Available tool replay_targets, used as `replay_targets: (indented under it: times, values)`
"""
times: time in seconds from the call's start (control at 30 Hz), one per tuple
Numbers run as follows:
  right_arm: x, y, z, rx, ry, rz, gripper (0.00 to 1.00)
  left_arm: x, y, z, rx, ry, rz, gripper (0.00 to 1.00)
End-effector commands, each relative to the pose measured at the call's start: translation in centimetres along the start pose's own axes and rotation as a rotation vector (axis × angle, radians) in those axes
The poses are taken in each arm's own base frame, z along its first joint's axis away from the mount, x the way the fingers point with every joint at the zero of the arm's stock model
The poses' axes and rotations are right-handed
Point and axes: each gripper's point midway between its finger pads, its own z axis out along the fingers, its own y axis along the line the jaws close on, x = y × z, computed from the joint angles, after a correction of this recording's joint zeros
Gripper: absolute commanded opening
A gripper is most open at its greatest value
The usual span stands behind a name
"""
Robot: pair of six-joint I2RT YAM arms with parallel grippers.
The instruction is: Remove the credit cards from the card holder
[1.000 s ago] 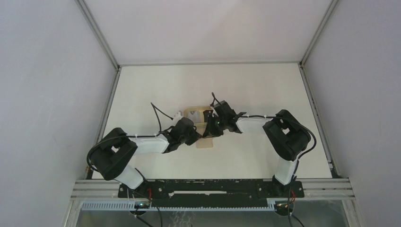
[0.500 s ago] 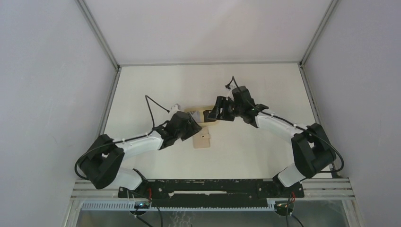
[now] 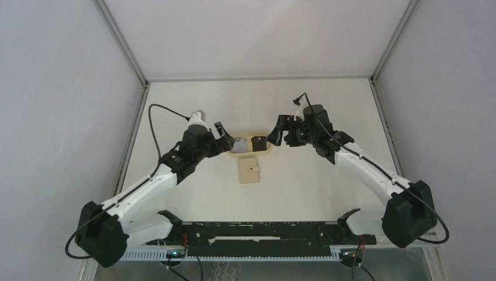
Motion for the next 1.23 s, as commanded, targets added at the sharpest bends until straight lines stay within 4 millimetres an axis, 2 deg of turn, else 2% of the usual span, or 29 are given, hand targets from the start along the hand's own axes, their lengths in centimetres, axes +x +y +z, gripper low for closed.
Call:
replay_targets:
  times: [0.0,0.13,0.3,0.47,1.2]
  values:
    - [-0.9,-2.1,-2.6,0.084,-0.090,-0.059,0.99,-3.2,1.9,-3.0,-0.038,-0.108,0.119,1.00]
    - [-2.2,-3.9,-4.4,0.172,-0.199,-0.034,1.00,-5.0,4.2,-5.0,-0.092,-0.177,0.130,1.00]
    - [-3.5,-6.6,-6.4,0.345,-0.320,0.022,1.00,-6.6,7.1,-6.4,-0.136,-0.249,0.089,1.00]
    - [-3.8,-7.1,-7.0,0.371,-0.351,0.019,1.00,-7.5,8.6,-7.1,-0.157,-0.285,0.078,1.00]
    - [-3.4,-7.3,-6.1,0.366,-0.318,0.011,0.99,-7.9,8.2,-6.8,-0.133,-0.280,0.079,1.00]
